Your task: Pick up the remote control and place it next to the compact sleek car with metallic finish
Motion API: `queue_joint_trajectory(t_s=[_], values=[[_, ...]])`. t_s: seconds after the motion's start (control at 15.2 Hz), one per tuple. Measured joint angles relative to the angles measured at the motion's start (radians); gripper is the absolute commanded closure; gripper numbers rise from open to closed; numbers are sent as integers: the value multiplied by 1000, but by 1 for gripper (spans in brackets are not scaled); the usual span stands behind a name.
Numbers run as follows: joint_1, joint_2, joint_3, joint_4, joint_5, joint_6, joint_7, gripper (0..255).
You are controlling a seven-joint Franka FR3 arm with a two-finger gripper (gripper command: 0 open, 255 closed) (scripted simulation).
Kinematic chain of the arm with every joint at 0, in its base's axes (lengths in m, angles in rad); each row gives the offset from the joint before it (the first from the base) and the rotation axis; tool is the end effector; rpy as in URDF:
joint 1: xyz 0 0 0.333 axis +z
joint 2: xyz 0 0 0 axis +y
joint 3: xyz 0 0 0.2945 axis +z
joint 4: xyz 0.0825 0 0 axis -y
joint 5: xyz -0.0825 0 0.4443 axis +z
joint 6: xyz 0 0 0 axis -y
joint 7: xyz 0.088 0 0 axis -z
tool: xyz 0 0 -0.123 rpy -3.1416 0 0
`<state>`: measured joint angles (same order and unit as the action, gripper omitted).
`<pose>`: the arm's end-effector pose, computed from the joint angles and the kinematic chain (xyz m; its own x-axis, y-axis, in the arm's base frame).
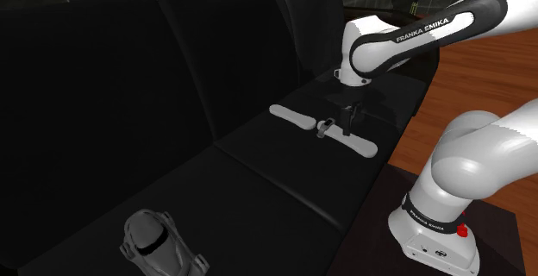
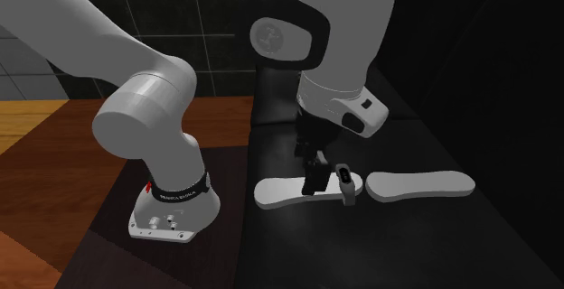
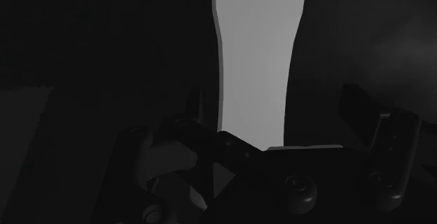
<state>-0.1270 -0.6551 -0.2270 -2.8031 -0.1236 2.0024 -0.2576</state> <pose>0.3534 -0.1180 0.3038 0.9901 0.0255 -0.1377 0.0157 -0.9973 -0.0720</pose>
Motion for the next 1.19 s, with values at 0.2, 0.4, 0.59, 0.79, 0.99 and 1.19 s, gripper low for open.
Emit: queue_joint_trajectory(t_s=[0.2,0.4,0.59,0.79,0.99,1.19], values=[[-6,21,-10,-35,-11,57,-6,0],[-5,51,-16,-65,-14,117,-6,0],[-5,61,-18,-79,-16,141,-6,0],[-6,62,-19,-80,-16,143,-6,0],[-6,62,-19,-80,-16,144,-6,255],[-6,61,-19,-80,-16,143,-6,255]])
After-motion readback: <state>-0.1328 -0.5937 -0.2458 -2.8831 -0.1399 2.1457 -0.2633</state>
